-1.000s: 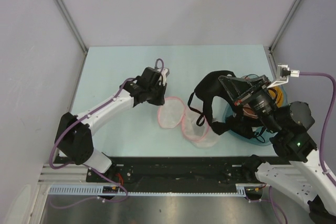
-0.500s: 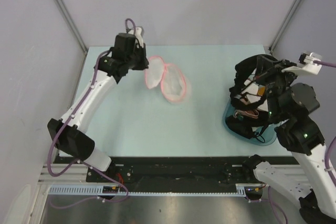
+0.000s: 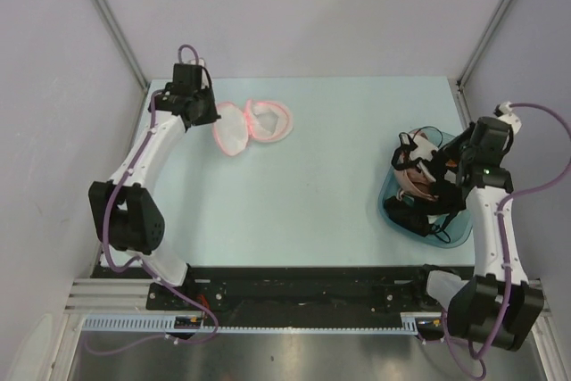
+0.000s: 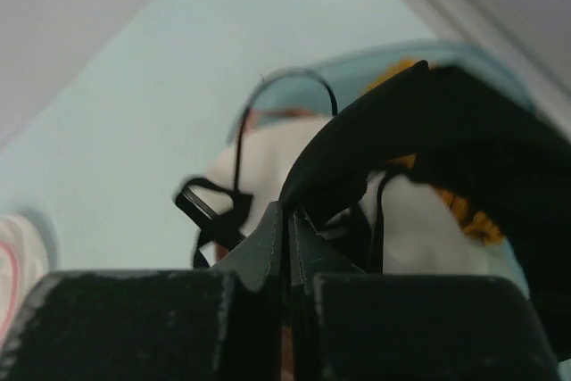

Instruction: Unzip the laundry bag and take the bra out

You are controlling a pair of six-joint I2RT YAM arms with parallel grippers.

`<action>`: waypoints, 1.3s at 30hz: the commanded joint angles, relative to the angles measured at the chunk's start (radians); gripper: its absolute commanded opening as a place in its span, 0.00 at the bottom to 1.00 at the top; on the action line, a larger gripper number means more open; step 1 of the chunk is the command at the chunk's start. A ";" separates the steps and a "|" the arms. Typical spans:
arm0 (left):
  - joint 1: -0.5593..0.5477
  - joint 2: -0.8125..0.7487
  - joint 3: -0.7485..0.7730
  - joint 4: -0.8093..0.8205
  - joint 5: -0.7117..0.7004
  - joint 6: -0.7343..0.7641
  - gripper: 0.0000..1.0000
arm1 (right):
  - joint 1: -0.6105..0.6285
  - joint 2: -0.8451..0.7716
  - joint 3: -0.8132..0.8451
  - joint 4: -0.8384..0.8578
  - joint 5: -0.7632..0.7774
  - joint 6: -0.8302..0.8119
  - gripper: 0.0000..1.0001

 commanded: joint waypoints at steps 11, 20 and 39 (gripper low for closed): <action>0.042 -0.172 -0.162 0.062 0.094 0.008 0.62 | -0.022 0.247 -0.155 0.171 -0.188 0.087 0.00; 0.042 -0.401 -0.220 0.073 0.140 -0.012 0.74 | -0.024 0.526 -0.166 0.309 -0.237 0.131 0.00; 0.040 -0.610 -0.283 0.058 0.151 -0.004 0.74 | -0.016 -0.067 -0.134 0.069 -0.222 0.174 0.68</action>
